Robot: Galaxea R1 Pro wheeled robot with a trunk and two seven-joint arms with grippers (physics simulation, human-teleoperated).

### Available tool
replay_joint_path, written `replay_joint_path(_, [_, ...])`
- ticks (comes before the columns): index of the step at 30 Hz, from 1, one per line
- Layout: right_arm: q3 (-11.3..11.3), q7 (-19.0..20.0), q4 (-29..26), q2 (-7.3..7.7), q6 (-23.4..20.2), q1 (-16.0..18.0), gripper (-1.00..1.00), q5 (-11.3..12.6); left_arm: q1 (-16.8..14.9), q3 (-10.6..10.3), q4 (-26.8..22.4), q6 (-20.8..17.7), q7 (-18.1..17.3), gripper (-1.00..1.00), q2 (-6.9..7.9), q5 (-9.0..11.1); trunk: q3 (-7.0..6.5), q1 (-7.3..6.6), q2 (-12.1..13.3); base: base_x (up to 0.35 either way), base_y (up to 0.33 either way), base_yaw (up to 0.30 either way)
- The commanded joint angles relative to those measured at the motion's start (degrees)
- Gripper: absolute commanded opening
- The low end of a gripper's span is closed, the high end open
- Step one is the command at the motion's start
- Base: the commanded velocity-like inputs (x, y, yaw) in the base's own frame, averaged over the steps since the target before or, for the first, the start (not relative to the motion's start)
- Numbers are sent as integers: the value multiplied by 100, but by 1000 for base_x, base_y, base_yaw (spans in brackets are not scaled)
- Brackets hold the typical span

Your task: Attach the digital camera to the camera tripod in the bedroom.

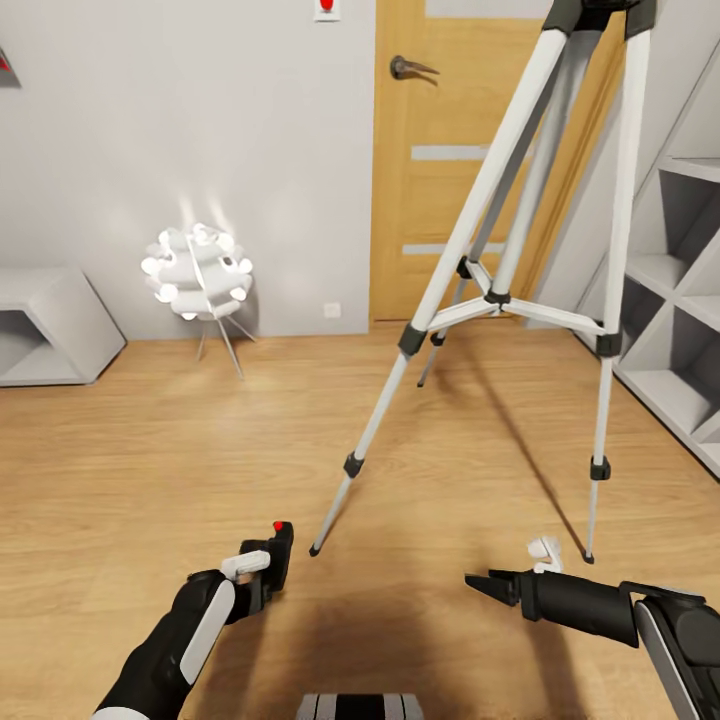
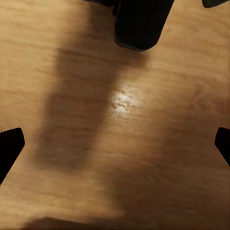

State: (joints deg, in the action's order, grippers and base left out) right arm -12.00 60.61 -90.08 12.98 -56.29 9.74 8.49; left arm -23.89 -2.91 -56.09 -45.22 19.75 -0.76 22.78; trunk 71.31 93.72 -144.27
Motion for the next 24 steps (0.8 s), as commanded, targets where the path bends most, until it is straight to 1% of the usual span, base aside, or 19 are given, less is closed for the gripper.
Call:
replay_joint_path(1, [-4, 13, -1, 1, -30, 2, 100, 12, -2, -8, -10, -13, 55, 100, 2, 60, 27, 1, -3, 0, 0, 0])
replay_joint_path(14, [-4, 25, 2, 3, -37, 5, 100, 13, -2, -11, -117, -15, 52, 100, 1, 63, 315, 35, -21, 0, 0, 0])
replay_joint_path(20, [-4, 23, 5, 0, -44, 7, 100, 8, -2, -23, -159, -8, 48, 100, -31, 65, 448, 50, -29, 0, 0, 0])
replay_joint_path(23, [-4, 26, 9, -3, -47, 5, 100, 9, -2, -31, -198, 100, 47, 100, -37, 63, 515, 58, -33, 0, 0, 0])
replay_joint_path(24, [-4, 25, 12, -4, -47, 5, 100, 10, -2, -40, -205, 255, 42, 100, -40, 64, 537, 60, -34, 0, 0, 0])
